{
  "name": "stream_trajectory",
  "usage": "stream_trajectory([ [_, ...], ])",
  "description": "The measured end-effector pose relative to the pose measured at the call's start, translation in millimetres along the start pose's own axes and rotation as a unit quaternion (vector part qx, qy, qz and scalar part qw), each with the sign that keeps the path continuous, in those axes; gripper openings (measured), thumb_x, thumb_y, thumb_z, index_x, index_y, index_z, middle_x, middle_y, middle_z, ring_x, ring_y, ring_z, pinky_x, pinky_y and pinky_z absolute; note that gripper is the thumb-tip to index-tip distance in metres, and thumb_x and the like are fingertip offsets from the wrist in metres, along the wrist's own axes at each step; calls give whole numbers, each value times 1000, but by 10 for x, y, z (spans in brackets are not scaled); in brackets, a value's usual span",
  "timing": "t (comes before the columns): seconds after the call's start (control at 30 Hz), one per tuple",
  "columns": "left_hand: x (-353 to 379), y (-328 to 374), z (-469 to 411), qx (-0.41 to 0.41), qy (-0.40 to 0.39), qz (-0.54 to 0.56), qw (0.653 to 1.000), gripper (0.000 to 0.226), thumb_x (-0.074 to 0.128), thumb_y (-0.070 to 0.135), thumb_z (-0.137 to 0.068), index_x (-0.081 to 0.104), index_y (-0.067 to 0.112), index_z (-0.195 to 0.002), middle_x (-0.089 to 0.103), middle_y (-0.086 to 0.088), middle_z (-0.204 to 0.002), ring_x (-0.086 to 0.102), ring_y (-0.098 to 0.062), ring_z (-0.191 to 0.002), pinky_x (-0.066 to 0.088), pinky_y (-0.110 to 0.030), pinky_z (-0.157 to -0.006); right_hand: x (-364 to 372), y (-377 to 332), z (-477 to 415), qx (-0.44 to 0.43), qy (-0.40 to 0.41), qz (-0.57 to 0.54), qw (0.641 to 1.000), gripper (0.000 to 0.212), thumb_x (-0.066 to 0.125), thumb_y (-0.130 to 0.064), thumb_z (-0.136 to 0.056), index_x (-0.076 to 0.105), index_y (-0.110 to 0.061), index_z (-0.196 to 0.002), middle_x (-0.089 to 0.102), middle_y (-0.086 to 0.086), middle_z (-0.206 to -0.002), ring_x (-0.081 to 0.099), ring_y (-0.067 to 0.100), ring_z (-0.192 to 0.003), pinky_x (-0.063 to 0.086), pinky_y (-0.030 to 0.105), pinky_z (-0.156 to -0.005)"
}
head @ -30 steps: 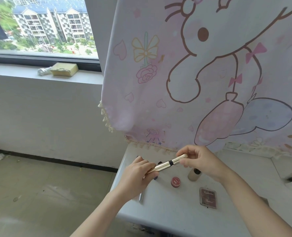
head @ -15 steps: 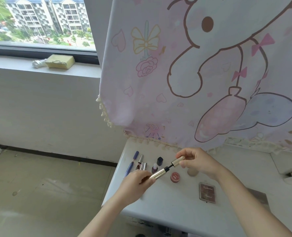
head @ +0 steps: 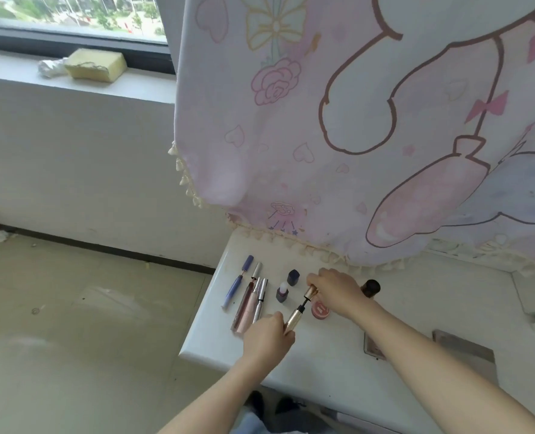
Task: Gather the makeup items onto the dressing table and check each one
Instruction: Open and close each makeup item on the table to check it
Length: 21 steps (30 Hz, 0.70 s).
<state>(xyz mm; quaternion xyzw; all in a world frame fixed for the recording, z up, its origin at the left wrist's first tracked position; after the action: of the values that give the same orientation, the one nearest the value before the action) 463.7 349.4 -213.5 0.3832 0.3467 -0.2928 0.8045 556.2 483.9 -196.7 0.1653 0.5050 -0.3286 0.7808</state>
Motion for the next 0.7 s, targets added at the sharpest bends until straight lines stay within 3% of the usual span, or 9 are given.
stream_trajectory([
  [0.07, 123, 10, -75, -21, -6, 3, 1000, 16, 45, 26, -88, 38, 13, -82, 29, 6, -63, 42, -21, -74, 33, -28, -60, 84, 3, -118, -3, -7, 2, 1000, 39, 41, 3, -83, 46, -14, -117, 52, 12, -112, 45, 25, -93, 31, 31, -67],
  [0.17, 255, -8, -147, -47, -8, 6, 999, 15, 44, 24, -89, 37, 13, -82, 38, -2, -74, 45, -24, -74, 33, -28, -58, 244, 28, -268, -1, -20, -35, 999, 45, 43, 1, -83, 45, -16, -124, 51, 10, -116, 48, 28, -106, 33, 30, -71],
  [0.4, 382, -23, -259, -53, 10, 5, 999, 17, 42, 26, -91, 32, 14, -85, 38, -2, -87, 58, -31, -94, 34, -31, -64, 420, 58, -245, 68, -5, -168, 983, 50, 48, -15, -90, 32, -13, -137, 46, 12, -126, 45, 30, -115, 45, 38, -89],
  [0.53, 377, -23, -289, -55, 23, -2, 998, 20, 43, 29, -91, 32, 14, -85, 52, -10, -97, 57, -30, -94, 34, -31, -64, 491, 66, -45, 125, 5, -168, 978, 43, 50, -29, -90, 43, -5, -125, 46, 14, -125, 47, 30, -115, 43, 34, -86],
  [0.7, 355, -30, -261, -55, 29, -15, 998, 25, 45, 36, -89, 33, 15, -85, 44, -2, -87, 58, -26, -92, 33, -28, -62, 589, 55, 75, 129, -25, -154, 979, 41, 52, -29, -90, 45, -7, -124, 43, 12, -127, 46, 28, -116, 43, 32, -85],
])
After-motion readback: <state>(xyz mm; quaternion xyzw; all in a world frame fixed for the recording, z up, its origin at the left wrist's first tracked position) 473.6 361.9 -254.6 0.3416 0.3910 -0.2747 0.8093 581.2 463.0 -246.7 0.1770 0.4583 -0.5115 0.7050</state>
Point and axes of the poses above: each hand's wrist, its own z-axis away from the middle knuckle, its own x-axis out of the palm, y = z × x, the point moved 2 cm from there along -z, towards the middle knuckle
